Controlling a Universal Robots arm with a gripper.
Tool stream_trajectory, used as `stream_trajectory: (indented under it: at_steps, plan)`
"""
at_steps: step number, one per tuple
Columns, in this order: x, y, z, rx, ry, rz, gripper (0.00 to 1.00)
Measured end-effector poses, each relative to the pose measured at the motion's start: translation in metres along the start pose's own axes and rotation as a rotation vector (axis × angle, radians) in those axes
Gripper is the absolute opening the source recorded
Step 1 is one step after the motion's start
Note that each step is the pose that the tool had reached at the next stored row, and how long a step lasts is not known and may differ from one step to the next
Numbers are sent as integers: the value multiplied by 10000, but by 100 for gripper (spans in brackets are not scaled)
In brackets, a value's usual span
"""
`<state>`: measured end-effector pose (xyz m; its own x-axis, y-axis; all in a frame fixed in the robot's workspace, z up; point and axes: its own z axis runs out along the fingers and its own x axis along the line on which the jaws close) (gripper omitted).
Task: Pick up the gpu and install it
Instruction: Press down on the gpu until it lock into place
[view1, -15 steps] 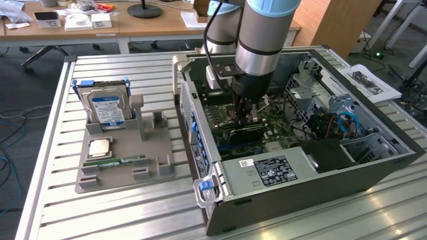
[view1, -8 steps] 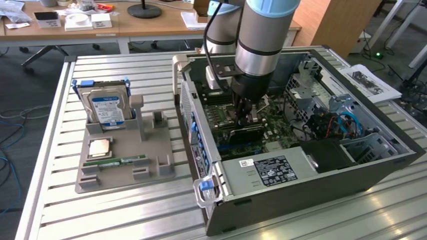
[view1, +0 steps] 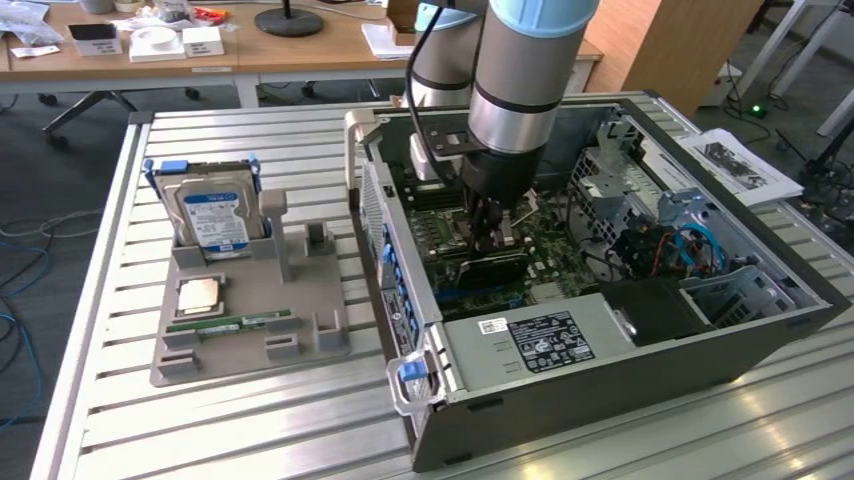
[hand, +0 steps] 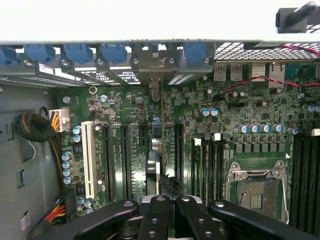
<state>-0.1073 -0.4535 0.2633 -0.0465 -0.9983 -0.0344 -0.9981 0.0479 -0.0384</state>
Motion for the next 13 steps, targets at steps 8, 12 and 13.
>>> stream_trajectory:
  at_steps: [8,12,13]
  plan:
    - [0,10,16,13,-6,1,11]
    - [1,13,23,13,1,0,11]
    - [2,13,24,14,-1,0,11]
